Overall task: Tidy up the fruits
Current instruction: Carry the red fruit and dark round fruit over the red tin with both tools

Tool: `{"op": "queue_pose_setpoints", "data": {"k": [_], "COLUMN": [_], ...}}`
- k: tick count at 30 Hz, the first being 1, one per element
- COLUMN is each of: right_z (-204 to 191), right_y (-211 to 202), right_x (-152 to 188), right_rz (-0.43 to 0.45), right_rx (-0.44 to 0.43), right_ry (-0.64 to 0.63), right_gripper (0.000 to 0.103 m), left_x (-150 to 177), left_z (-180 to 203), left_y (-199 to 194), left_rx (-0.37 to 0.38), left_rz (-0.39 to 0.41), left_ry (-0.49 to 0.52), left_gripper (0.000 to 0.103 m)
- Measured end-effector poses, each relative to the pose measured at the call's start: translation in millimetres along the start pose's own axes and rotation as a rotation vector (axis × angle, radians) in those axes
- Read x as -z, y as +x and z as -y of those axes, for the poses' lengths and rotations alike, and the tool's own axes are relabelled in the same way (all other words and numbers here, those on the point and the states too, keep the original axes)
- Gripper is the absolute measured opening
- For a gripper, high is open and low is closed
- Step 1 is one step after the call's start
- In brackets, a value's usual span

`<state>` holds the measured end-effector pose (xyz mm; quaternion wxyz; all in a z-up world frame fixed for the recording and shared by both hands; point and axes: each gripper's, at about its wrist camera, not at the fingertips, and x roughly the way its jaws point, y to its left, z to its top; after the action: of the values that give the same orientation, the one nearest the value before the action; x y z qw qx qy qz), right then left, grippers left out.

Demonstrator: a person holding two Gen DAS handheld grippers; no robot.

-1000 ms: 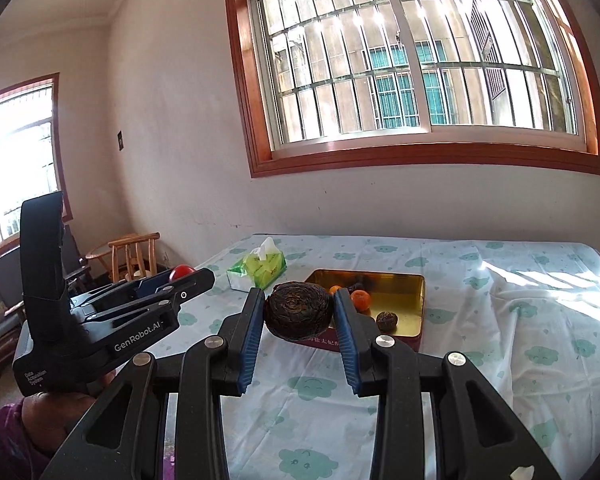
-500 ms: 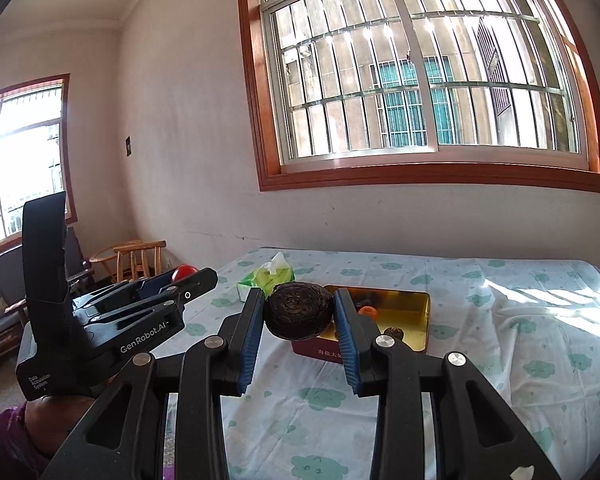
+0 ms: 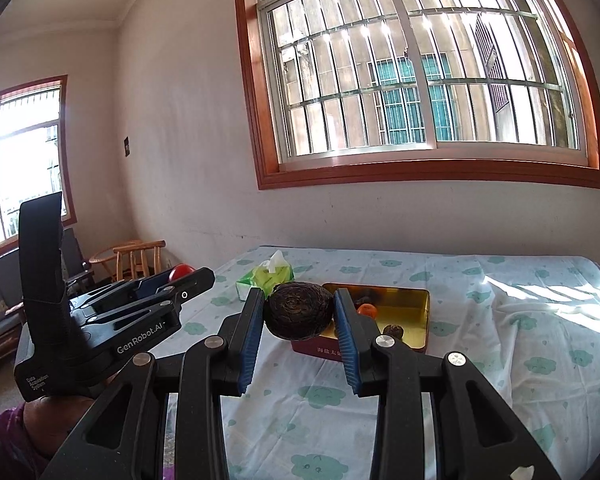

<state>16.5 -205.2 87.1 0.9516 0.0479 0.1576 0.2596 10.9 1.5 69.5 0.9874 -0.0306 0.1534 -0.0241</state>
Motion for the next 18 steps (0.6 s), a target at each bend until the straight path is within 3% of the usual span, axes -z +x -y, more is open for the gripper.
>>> {"op": "queue_pose_setpoints", "data": {"k": [18], "right_z": [2.7], "right_y": [7.9], "right_x": [1.4], "right_rz": [-0.022], "right_rx": [-0.004], "right_ry": [0.016], "right_gripper": [0.033], "left_x": [-1.4], "left_z": [-0.2], "left_y": [3.6], "left_rx": [-0.001], "left_rz": [-0.018], "left_ry": [0.007], "left_gripper": [0.031]}}
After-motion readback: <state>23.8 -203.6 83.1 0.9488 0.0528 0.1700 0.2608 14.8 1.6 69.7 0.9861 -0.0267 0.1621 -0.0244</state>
